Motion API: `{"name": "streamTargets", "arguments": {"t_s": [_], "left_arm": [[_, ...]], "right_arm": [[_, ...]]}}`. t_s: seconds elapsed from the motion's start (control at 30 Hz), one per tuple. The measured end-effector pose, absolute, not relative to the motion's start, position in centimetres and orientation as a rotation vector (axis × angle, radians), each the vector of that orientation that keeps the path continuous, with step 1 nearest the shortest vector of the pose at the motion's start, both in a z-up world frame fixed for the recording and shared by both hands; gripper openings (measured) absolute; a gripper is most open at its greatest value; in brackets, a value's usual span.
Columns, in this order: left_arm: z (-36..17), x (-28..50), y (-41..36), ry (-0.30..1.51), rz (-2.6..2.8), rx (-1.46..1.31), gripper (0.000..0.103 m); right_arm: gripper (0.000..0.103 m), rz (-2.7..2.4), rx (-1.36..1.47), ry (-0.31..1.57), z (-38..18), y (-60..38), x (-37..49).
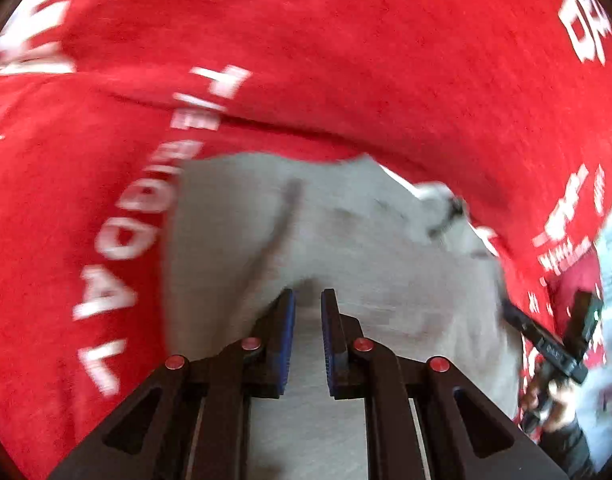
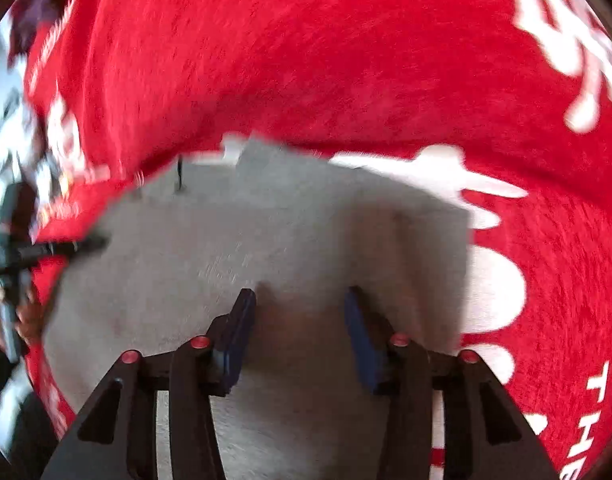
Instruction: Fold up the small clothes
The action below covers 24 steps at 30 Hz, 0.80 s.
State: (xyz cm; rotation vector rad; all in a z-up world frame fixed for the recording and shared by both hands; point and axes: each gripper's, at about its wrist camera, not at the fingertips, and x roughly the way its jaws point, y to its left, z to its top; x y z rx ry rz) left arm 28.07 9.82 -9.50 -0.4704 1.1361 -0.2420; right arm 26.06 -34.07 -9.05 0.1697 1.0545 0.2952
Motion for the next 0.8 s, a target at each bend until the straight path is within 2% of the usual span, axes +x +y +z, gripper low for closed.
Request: {"name": "streamTargets", "arguments": {"t_s": [0.13, 0.27, 0.3, 0.37, 0.4, 0.53, 0.8], "left_arm": [[-6.7, 26.3, 9.3, 1.101, -0.161, -0.403, 0.015], [-5.4, 24.2, 3.5, 1.078, -0.281, -0.297, 0.016], [-5.3, 23.9, 2.2, 1.085, -0.287, -0.249, 0.022], [-5.9, 22.5, -0.8, 1.077, -0.257, -0.104, 0.084], [-6.1, 22.2, -1.5, 1.056, -0.223, -0.064, 0.090], [-8.4, 21.9, -1.9, 1.071, -0.151, -0.019, 0.091], [-8.0, 21.6, -0.3, 1.049, -0.121, 0.003, 0.091]], "right_arm": [[0.050, 0.264, 0.066, 1.015, -6.5, -32.4, 24.7], [0.063, 0.361, -0.020, 0.947, -4.1, -27.9, 22.6], [0.063, 0.402, -0.037, 0.946, -4.0, -26.3, 21.8], [0.063, 0.455, -0.063, 0.970, -4.6, -24.4, 20.5], [0.063, 0.461, -0.073, 0.982, -5.2, -23.5, 20.5], [0.063, 0.406, -0.094, 1.063, -8.3, -24.2, 19.9], [0.063, 0.261, 0.073, 1.056, -8.1, -31.8, 20.2]]}}
